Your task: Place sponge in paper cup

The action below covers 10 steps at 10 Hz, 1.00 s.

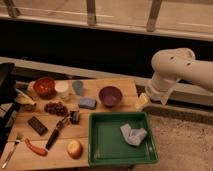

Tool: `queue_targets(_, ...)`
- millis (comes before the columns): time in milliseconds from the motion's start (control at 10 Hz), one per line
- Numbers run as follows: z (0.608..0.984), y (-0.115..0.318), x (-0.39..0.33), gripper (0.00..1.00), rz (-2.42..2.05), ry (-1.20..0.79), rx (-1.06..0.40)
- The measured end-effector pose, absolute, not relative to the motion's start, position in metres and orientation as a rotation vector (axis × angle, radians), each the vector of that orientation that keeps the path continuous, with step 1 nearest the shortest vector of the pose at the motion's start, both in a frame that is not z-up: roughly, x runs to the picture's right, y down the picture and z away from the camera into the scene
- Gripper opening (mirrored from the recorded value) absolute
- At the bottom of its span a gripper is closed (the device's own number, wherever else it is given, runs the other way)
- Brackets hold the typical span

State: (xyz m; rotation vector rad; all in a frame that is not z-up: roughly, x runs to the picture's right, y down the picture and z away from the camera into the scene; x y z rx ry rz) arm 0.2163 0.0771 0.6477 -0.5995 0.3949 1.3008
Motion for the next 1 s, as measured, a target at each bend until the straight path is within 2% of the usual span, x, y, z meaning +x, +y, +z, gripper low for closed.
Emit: queue_targets(1000, 0.6526, 0.0734, 0.2159, 0.80, 1.301, 0.392, -0.602)
